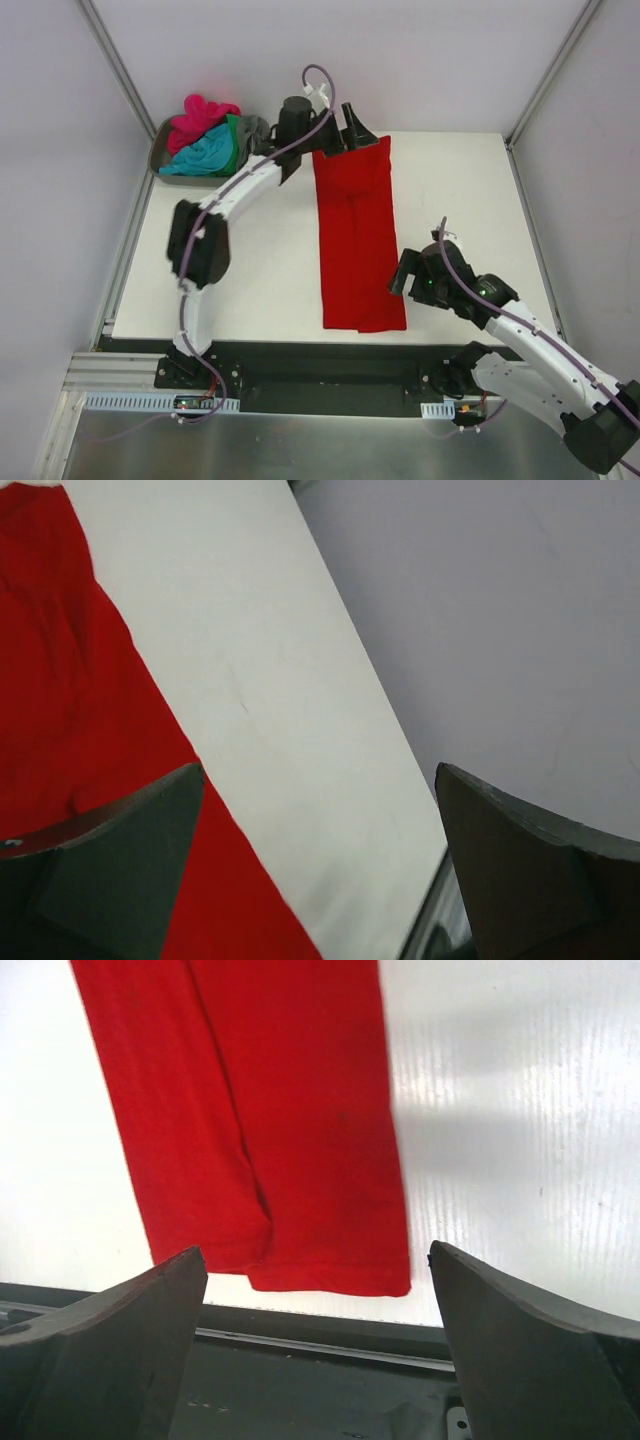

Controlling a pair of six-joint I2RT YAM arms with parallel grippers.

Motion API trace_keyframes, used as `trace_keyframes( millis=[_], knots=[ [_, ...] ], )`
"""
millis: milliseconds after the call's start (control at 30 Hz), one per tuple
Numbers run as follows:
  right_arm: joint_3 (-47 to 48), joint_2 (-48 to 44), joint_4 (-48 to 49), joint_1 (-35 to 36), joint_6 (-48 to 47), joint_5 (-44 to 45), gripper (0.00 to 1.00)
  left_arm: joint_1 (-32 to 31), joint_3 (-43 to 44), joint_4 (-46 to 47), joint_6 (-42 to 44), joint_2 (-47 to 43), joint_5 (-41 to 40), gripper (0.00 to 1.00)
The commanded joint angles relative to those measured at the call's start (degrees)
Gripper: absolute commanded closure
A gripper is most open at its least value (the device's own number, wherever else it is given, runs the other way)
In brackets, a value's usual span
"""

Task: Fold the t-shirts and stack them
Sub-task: Rotate the tshirt 90 degrees

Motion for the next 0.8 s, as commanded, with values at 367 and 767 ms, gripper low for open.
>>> trace_keyframes(
  millis=[367, 767],
  knots=[
    [-6.61, 3.69, -1.39, -2.12, -1.39, -1.57, 0.04, -16.54, -71.16, -15.48, 2.67, -56.94, -24.12, 0.01],
    [-9.95, 6.33, 2.82, -2.47, 0.10, -3.77, 0.01, -26.92, -61.86, -21.54, 1.25, -35.93, -22.27, 0.23]
  ],
)
